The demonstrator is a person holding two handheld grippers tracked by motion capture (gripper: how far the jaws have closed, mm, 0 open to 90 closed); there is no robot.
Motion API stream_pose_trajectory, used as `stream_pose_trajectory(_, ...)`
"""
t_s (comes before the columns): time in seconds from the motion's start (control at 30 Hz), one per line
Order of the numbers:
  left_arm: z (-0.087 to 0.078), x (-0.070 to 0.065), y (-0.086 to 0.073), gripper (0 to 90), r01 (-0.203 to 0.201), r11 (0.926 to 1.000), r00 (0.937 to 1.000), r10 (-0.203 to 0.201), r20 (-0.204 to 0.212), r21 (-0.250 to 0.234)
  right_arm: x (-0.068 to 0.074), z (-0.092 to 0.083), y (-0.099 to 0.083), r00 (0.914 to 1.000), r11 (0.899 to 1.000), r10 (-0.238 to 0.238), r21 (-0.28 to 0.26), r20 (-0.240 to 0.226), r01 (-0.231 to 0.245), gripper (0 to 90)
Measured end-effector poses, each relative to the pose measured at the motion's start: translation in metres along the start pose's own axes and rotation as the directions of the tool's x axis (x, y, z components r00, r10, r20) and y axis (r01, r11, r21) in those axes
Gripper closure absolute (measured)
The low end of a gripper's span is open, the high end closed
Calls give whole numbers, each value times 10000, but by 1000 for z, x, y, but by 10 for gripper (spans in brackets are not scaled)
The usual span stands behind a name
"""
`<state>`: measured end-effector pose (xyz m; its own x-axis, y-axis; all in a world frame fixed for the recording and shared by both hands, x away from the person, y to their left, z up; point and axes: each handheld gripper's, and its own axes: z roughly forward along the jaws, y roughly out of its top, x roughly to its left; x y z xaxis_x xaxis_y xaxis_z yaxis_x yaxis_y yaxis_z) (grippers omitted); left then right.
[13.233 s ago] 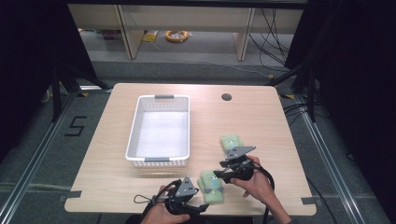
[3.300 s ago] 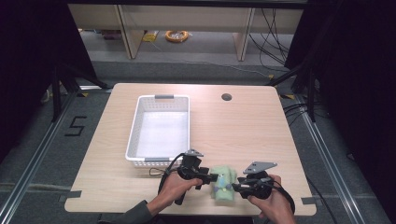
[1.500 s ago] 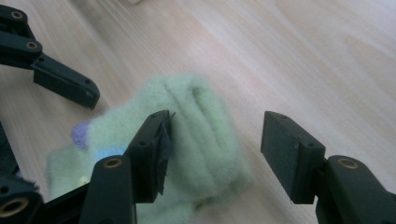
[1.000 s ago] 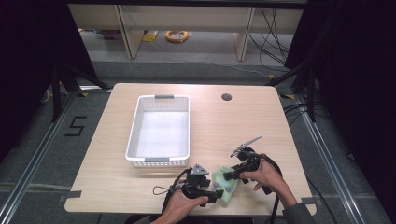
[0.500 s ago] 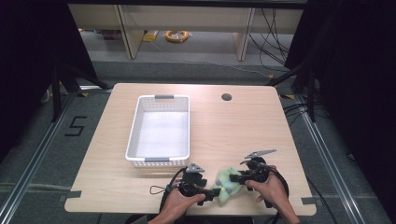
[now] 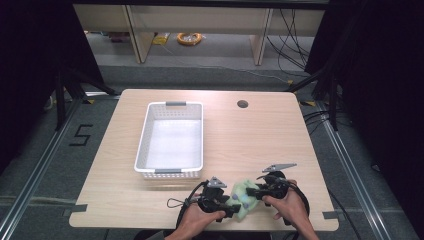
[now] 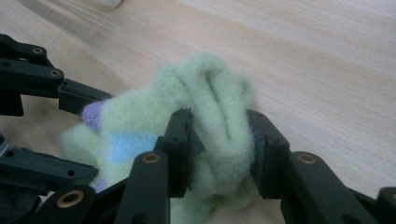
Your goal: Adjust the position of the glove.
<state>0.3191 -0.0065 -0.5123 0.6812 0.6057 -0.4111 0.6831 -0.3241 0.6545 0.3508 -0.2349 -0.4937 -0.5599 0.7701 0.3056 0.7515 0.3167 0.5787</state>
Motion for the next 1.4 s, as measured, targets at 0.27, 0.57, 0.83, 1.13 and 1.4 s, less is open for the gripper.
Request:
stream_pose_trajectory(0.27, -3, 0, 0, 690, -370, 9993, 9993, 370, 79, -47, 0, -2, 1, 9999, 9993, -93, 355, 65, 91, 646)
stream_pose_trajectory(0.57, -7, 8, 3, 742, -374, 9991, 9977, 384, 559, -195, 1, -6, 2, 9991, 9989, -400, 249, -143, 404, 698)
stream_pose_trajectory(0.83, -14, 9, 9, 742, -423, 9991, 9966, 425, 710, -41, 5, -13, 6, 9979, 9980, -564, -302, -333, 554, 789)
stream_pose_trajectory(1.13, -11, 13, 7, 736, -371, 9992, 9973, 363, 633, 120, 6, -2, 8, 9963, 9990, -338, 309, 790, 315, 519)
stream_pose_trajectory(1.4, -11, 13, 7, 734, -423, 9989, 9978, 411, 514, 213, -8, 5, 4, 9965, 9967, 591, 587, -596, -556, 565)
